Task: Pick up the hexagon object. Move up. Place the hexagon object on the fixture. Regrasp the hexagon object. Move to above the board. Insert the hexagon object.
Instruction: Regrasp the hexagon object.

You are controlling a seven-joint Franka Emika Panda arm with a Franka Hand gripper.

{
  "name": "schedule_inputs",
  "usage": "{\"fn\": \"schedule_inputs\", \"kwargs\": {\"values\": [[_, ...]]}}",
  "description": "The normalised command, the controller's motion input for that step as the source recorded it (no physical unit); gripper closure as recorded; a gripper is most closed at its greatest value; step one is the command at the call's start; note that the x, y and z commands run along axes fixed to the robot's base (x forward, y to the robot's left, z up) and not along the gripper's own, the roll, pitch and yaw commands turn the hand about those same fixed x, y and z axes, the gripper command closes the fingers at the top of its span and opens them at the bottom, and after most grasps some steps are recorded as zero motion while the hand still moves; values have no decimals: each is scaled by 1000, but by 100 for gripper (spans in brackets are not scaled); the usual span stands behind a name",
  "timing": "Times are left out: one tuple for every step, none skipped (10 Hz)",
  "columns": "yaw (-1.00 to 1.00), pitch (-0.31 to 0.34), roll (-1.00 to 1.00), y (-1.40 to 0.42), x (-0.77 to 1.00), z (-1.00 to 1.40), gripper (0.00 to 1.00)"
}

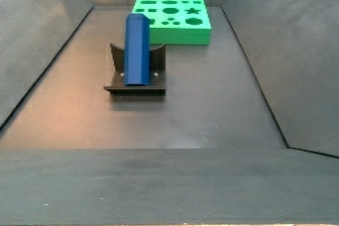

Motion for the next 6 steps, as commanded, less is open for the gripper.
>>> {"fn": "schedule_inputs", "kwargs": {"values": [[38, 38, 1000, -29, 54, -1, 0], [43, 58, 1000, -35, 66, -4, 0], [52, 85, 1000, -37, 78, -4, 0], [65, 119, 1000, -42, 90, -4, 0], [95, 168, 966, -48, 101, -3, 0], [112, 172, 775, -49, 104, -7, 0]]}}
